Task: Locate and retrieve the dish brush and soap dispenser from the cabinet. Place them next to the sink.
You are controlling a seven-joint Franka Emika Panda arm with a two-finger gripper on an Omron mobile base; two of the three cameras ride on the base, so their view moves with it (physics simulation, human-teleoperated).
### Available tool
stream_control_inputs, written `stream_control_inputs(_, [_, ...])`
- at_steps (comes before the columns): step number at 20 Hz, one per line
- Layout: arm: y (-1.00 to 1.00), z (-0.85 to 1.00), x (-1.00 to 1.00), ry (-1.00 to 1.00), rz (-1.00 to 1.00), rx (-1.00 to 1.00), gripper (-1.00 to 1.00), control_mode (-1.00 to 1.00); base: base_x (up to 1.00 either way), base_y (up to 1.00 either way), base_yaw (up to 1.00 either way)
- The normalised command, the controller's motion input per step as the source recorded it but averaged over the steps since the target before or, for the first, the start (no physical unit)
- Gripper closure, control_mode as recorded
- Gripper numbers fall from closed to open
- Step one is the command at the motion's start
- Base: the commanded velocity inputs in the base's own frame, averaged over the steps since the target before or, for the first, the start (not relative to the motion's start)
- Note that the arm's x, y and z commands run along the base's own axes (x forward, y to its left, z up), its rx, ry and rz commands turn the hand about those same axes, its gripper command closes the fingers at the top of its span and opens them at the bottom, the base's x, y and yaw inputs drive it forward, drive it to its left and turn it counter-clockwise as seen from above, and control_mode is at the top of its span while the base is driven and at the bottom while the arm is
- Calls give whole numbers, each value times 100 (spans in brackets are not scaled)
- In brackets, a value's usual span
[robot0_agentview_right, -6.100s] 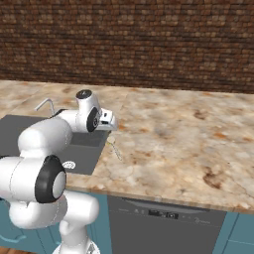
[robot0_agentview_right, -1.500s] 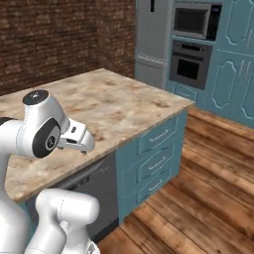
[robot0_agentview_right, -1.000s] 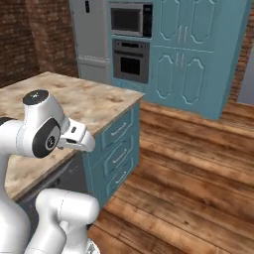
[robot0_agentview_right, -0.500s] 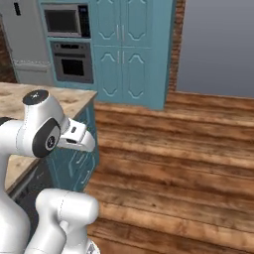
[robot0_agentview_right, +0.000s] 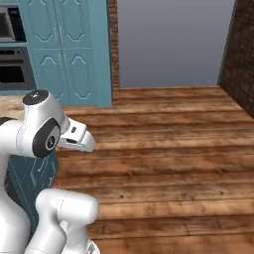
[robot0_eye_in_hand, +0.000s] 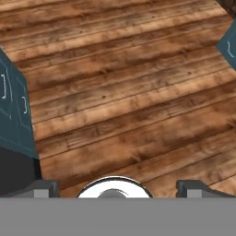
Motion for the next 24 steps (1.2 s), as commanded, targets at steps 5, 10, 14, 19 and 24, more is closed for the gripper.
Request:
stream_control_inputs(5, [0,0,0,0,0,0,-100,100,0,0,-50])
stream_control_inputs(10, [0,0,0,0,0,0,-100,100,0,0,-50])
stream_control_inputs(14, [0,0,0,0,0,0,-100,100,0,0,-50])
stream_control_inputs(19, [0,0,0,0,0,0,-100,100,0,0,-50])
stream_control_inputs(24, [0,0,0,0,0,0,-100,100,0,0,-50])
